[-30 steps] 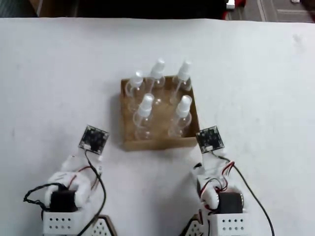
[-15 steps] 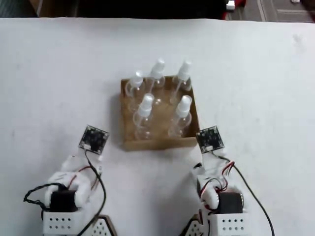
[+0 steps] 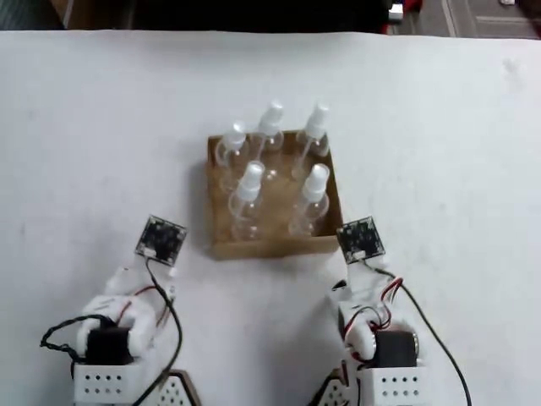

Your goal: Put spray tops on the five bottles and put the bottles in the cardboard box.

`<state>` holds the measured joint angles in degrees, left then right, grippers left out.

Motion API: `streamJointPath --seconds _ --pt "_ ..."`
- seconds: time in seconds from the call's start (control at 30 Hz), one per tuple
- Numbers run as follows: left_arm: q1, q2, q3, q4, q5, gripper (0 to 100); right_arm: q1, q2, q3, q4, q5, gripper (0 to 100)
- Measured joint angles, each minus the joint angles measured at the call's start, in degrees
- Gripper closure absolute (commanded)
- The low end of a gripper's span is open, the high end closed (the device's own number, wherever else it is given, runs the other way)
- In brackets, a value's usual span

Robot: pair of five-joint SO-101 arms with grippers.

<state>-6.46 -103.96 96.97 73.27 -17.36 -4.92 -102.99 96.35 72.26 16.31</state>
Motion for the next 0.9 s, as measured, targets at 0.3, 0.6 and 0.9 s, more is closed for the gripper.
streamJointPath --seconds 0.3,0.6,0.9 --pt "0.0 0.0 0.0 0.0 0.0 98 0.0 0.0 0.0 0.0 0.0 98.1" --pt "0.0 0.0 0.0 0.0 0.0 98 0.0 0.0 0.0 0.0 0.0 98.1" --pt "0.0 0.0 0.0 0.0 0.0 98 0.0 0.0 0.0 0.0 0.0 98.1"
